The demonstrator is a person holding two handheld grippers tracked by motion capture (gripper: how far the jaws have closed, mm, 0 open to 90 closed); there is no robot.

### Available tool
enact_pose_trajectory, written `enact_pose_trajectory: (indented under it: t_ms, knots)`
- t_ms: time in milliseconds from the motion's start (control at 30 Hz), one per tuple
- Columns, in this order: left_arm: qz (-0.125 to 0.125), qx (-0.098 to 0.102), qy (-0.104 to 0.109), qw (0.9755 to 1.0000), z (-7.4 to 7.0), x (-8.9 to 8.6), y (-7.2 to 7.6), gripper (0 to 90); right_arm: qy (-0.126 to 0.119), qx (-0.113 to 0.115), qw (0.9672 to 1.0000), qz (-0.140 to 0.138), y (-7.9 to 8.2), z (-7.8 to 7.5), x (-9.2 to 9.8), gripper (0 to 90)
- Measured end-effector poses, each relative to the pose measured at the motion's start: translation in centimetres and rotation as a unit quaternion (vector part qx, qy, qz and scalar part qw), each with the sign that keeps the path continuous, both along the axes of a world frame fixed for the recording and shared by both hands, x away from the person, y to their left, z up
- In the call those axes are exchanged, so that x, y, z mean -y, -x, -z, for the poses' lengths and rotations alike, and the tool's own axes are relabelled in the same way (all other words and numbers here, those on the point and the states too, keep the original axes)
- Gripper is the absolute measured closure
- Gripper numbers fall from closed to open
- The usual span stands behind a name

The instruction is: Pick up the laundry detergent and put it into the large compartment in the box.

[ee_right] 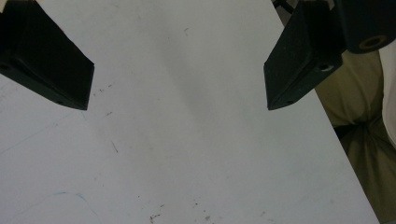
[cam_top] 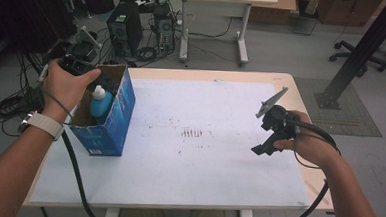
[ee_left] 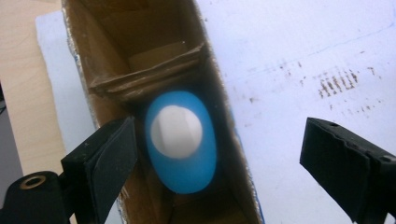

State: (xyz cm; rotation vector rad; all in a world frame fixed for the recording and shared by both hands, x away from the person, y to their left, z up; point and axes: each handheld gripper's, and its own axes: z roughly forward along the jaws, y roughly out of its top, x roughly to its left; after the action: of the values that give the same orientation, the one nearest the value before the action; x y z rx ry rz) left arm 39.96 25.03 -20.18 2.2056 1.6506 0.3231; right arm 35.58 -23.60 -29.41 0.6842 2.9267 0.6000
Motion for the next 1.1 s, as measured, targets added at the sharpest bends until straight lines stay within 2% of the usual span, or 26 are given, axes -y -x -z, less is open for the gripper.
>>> enact_pose_trajectory:
  t_ms: [400, 667, 1100]
  knots:
    - [0.034, 0.011, -0.005, 0.9993, -1.4, 1.2, 0.7, 11.3, 0.001, 0.000, 1.0000, -0.001, 0.0, 0.0, -0.2, 8.8]
    - [0.063, 0.015, -0.004, 0.9979, -2.0, 2.2, 1.3, 11.3, 0.001, 0.002, 1.0000, -0.003, 0.0, -0.2, -0.3, 8.8]
    - [0.120, 0.020, -0.013, 0.9925, -2.9, 4.9, 2.5, 11.1, 0.001, 0.003, 1.0000, -0.002, 0.1, -0.3, -0.3, 8.8]
